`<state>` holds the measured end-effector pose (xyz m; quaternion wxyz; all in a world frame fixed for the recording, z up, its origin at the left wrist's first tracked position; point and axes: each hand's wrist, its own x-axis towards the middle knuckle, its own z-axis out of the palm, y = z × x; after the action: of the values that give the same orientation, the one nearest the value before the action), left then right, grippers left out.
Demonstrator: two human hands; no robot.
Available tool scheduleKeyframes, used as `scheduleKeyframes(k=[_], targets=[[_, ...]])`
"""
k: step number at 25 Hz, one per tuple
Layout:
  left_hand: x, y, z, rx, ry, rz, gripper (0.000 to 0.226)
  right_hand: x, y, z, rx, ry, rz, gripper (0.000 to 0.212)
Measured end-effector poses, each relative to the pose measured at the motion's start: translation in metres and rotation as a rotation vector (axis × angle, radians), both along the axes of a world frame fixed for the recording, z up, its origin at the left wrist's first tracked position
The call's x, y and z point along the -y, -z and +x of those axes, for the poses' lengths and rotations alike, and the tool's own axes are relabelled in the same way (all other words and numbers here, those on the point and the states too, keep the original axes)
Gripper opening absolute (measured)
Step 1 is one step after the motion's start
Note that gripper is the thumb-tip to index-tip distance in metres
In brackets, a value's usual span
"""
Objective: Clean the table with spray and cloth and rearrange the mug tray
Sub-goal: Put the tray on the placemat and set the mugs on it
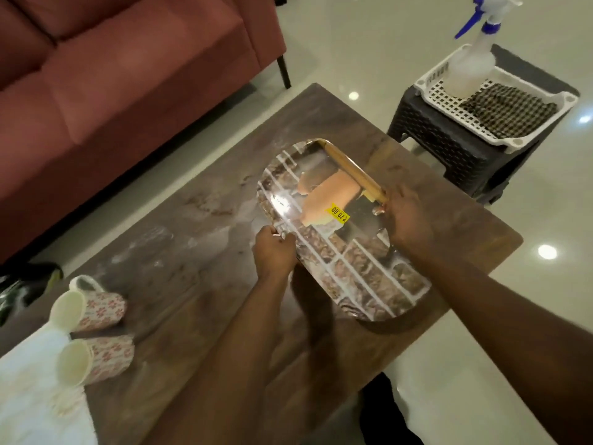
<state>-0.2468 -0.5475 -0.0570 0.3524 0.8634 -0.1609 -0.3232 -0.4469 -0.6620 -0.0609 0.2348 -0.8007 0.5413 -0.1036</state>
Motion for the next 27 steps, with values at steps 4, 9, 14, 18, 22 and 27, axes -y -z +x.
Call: scheduleKeyframes(k=[4, 9, 14, 18, 22, 27], targets=[[-0.066, -0.074, 0.093, 0.183, -0.11, -0.055, 0.01, -0.056, -0.042, 0.11, 0.185, -0.174, 0.024, 0.059], [-0.206, -0.145, 0.209, 0.484, -0.457, -0.001, 0.04, -0.188, -0.12, 0.27, 0.459, -0.376, -0.06, 0.042], [-0.378, -0.157, 0.297, 0.515, -0.688, 0.029, 0.046, -0.337, -0.132, 0.394, 0.365, -0.645, 0.028, 0.046], [-0.509, -0.113, 0.353, 0.526, -0.685, 0.069, 0.045, -0.451, -0.113, 0.438, 0.472, -0.677, 0.273, 0.029], [-0.599, -0.044, 0.37, 0.456, -0.623, 0.159, 0.046, -0.544, -0.027, 0.446, 0.271, -0.728, 0.361, 0.031], [-0.605, 0.035, 0.35, 0.31, -0.421, 0.156, 0.055, -0.562, 0.044, 0.439, -0.082, -0.646, 0.216, 0.021]])
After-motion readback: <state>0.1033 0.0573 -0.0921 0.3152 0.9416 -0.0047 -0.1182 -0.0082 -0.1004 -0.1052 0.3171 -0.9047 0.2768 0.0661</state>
